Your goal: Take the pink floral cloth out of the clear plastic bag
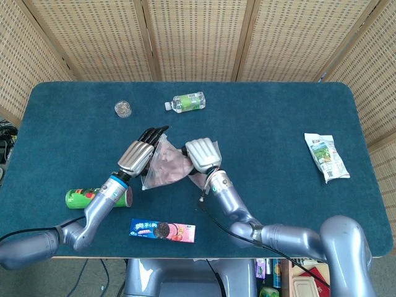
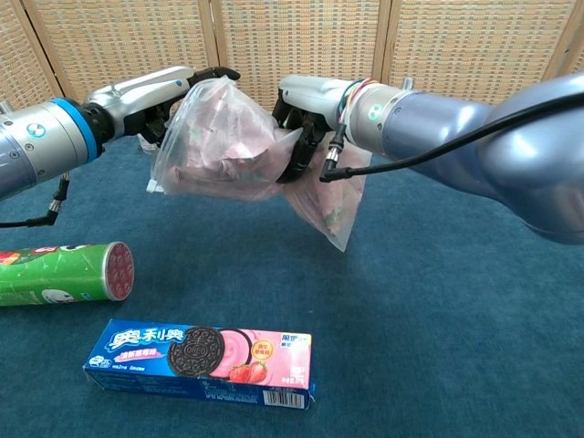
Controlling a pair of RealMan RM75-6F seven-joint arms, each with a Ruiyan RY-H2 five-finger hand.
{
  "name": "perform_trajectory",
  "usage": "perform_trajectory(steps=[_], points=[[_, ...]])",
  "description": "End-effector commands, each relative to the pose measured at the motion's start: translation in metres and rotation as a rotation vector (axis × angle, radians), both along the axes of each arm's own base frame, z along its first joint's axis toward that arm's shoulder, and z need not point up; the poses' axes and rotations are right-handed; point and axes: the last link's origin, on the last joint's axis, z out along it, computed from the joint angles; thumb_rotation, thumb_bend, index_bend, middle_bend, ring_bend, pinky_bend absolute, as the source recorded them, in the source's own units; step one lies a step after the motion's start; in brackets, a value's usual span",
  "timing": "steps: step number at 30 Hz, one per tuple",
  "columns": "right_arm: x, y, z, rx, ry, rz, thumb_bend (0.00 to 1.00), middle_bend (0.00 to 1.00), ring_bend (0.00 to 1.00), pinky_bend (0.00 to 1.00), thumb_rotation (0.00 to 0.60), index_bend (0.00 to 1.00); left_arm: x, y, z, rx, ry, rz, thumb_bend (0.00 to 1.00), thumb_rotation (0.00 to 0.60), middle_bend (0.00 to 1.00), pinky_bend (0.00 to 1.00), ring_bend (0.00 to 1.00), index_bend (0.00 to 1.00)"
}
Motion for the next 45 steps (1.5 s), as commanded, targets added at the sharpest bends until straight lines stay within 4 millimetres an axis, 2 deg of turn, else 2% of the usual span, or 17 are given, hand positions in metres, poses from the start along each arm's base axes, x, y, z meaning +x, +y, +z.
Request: perform_trajectory(steps=[1,8,11,12,13,14,16,18,21,25,31,39,41,42,44,45], points=[[-0.001,0.001,0.001,0.001,0.002,0.000,0.49,0.74,0.72,0.63,0.600,0.71,0.000,0.000,-0.001,-0.005,-0.005,0.004,0.38,0.600,0.00,0.00,0.00,0.70],[-0.008,0.004,0.004,0.016,0.002,-0.009,0.52,0.72,0.72,0.63,0.600,0.71,0.001,0.000,-0.007,-0.026,-0.010,0.014,0.38,0.600,0.00,0.00,0.00,0.71],[-0.009,0.004,0.003,0.031,0.006,-0.011,0.52,0.62,0.69,0.62,0.600,0.65,0.003,0.001,-0.008,-0.027,-0.009,0.014,0.38,0.600,0.00,0.00,0.00,0.71],[-0.010,0.005,0.003,0.042,0.011,-0.013,0.49,0.54,0.64,0.59,0.600,0.56,0.003,0.001,-0.009,-0.029,-0.009,0.015,0.38,0.600,0.00,0.00,0.00,0.71],[-0.011,0.005,0.003,0.051,0.015,-0.015,0.42,0.42,0.54,0.53,0.600,0.43,0.004,0.002,-0.009,-0.030,-0.009,0.015,0.38,0.600,0.00,0.00,0.00,0.71],[-0.012,0.005,0.003,0.059,0.019,-0.017,0.37,0.33,0.45,0.48,0.600,0.35,0.005,0.002,-0.010,-0.032,-0.009,0.016,0.38,0.600,0.00,0.00,0.00,0.71],[-0.014,0.006,0.003,0.079,0.030,-0.025,0.22,0.09,0.16,0.28,0.600,0.15,0.006,0.003,-0.011,-0.036,-0.006,0.017,0.38,0.600,0.00,0.00,0.00,0.71],[-0.015,0.006,0.004,0.095,0.038,-0.035,0.19,0.01,0.03,0.18,0.600,0.07,0.007,0.005,-0.014,-0.048,-0.003,0.023,0.38,0.600,0.00,0.00,0.00,0.71],[-0.019,0.005,0.006,0.109,0.042,-0.057,0.16,0.00,0.00,0.10,0.600,0.01,0.007,0.007,-0.019,-0.054,0.013,0.025,0.38,0.600,0.00,0.00,0.00,0.71],[-0.029,0.003,0.010,0.123,0.047,-0.078,0.09,0.00,0.00,0.04,0.600,0.00,0.005,0.010,-0.024,-0.069,0.010,0.044,0.38,0.600,0.00,0.00,0.00,0.71],[-0.051,0.001,0.026,0.076,0.089,-0.068,0.03,0.00,0.00,0.02,0.600,0.00,0.005,0.014,-0.017,-0.044,0.022,0.026,0.38,0.600,0.00,0.00,0.00,0.71],[-0.117,0.013,0.055,-0.102,0.310,0.051,0.03,0.02,0.00,0.02,0.600,0.00,0.011,0.025,-0.009,-0.027,-0.014,0.045,0.38,0.600,0.00,0.00,0.00,0.71],[-0.132,0.018,0.059,-0.135,0.349,0.081,0.03,0.09,0.05,0.04,0.600,0.00,0.013,0.027,-0.009,-0.027,-0.015,0.047,0.38,0.600,0.00,0.00,0.00,0.71],[-0.140,0.021,0.061,-0.147,0.371,0.098,0.03,0.15,0.11,0.06,0.600,0.00,0.013,0.028,-0.009,-0.029,-0.016,0.048,0.38,0.600,0.00,0.00,0.00,0.71],[-0.156,0.028,0.066,-0.176,0.423,0.146,0.03,0.26,0.23,0.15,0.600,0.00,0.015,0.030,-0.009,-0.029,-0.016,0.049,0.38,0.600,0.00,0.00,0.00,0.71],[-0.163,0.031,0.068,-0.187,0.444,0.169,0.03,0.32,0.30,0.22,0.600,0.01,0.016,0.031,-0.009,-0.027,-0.018,0.050,0.38,0.600,0.00,0.00,0.00,0.71]])
